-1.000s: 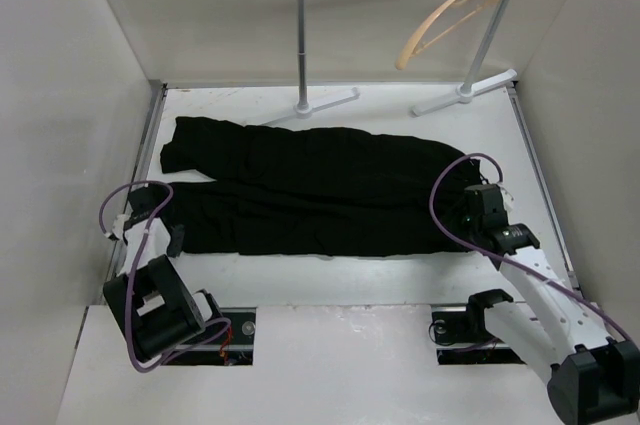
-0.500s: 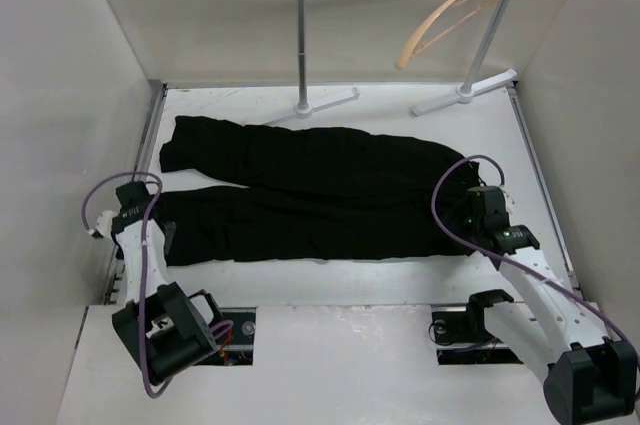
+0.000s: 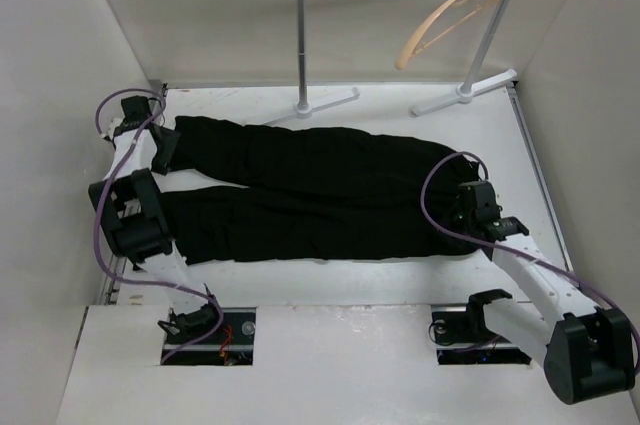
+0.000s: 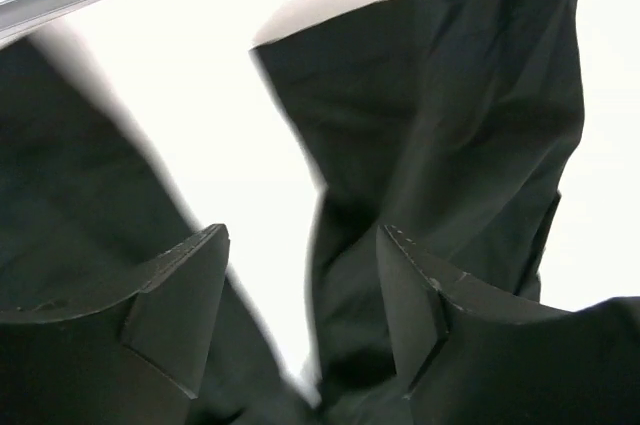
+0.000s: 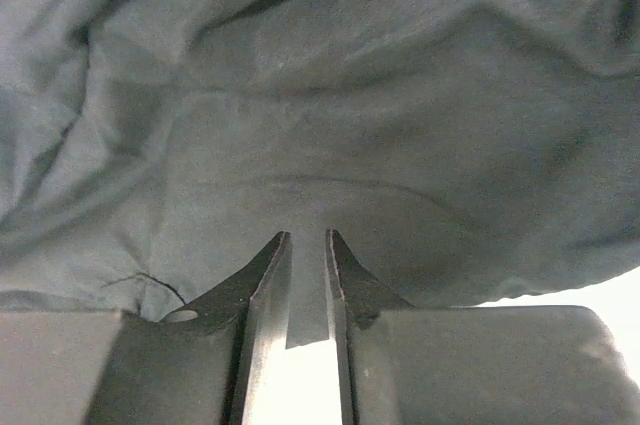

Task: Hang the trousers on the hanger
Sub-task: Flatten out the trousers at the center of the board.

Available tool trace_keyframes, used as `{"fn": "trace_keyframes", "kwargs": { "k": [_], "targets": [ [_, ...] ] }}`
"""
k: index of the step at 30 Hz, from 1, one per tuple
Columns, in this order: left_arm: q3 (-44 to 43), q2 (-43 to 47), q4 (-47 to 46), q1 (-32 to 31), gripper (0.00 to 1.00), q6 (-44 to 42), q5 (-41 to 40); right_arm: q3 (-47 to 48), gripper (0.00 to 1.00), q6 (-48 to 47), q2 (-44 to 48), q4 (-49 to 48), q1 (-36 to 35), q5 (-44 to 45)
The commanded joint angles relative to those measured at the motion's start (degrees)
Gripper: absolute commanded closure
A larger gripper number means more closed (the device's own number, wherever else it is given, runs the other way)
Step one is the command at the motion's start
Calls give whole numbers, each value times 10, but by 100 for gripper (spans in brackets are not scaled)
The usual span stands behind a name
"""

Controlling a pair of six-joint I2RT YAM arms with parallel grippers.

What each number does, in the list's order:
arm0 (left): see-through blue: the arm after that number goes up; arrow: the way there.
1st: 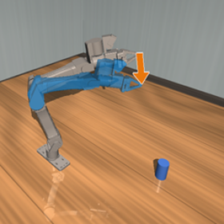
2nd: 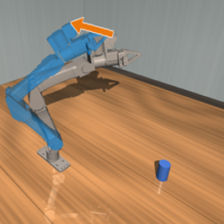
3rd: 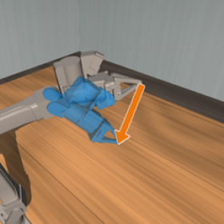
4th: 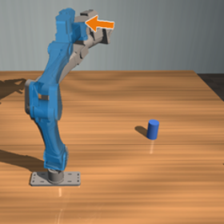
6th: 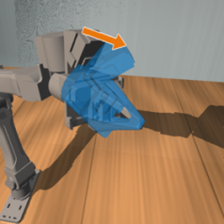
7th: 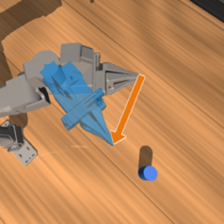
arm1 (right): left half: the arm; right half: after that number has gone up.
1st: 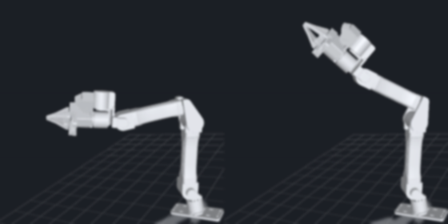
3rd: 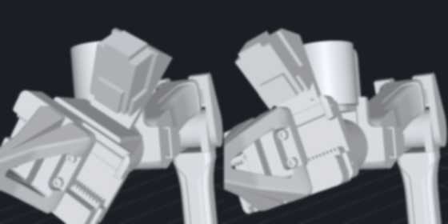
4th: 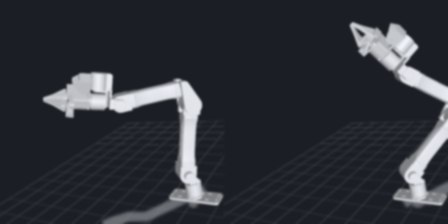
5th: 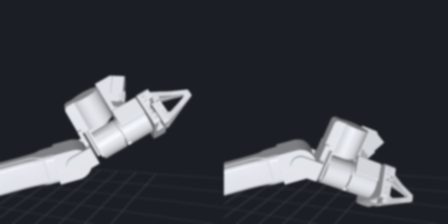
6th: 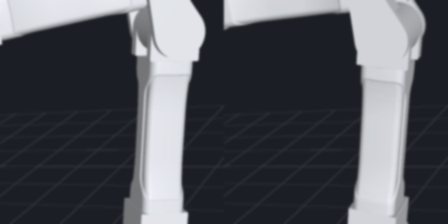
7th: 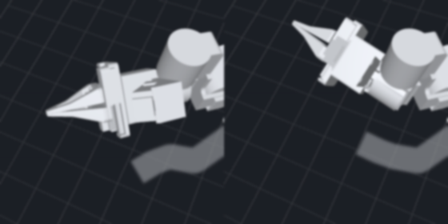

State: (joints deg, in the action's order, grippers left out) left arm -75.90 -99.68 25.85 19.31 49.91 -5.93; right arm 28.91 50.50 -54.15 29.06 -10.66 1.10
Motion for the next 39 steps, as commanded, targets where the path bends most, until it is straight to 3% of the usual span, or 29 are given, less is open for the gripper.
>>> {"fn": "trace_keyframes", "kwargs": {
  "k": [1, 8, 12, 16, 20, 25, 29, 34, 35, 39],
  "targets": [
    [-85, -52, -16, -4, 40, 18, 26, 8, 73, -13, -17, -38, -13, -16],
    [-173, -162, 13, -4, 43, 26, 15, 36, 70, -11, -54, -44, -30, -16],
    [-193, -197, 49, -4, 56, 29, 2, 56, 69, -13, -61, -38, -31, -15],
    [-188, -189, 54, -5, 86, 28, -11, 66, 68, -15, -63, -37, -30, -12],
    [-203, -141, 53, -12, 93, 22, -20, 64, 68, -15, -72, -44, -31, -12],
    [-164, -45, 46, -23, 92, 0, -34, 45, 61, -14, -92, -55, -31, -4],
    [-58, 31, 25, -29, 87, -20, -65, 34, 55, -11, -100, -74, -31, -14],
    [70, 46, 17, -4, 85, -11, -101, 45, 50, -13, -97, -74, -31, -17],
    [86, 44, 15, 4, 83, -10, -103, 47, 50, -13, -96, -74, -31, -17],
    [104, 44, -13, 31, 53, -15, -73, 47, 49, -14, -86, -72, -31, -20]
  ]
}}
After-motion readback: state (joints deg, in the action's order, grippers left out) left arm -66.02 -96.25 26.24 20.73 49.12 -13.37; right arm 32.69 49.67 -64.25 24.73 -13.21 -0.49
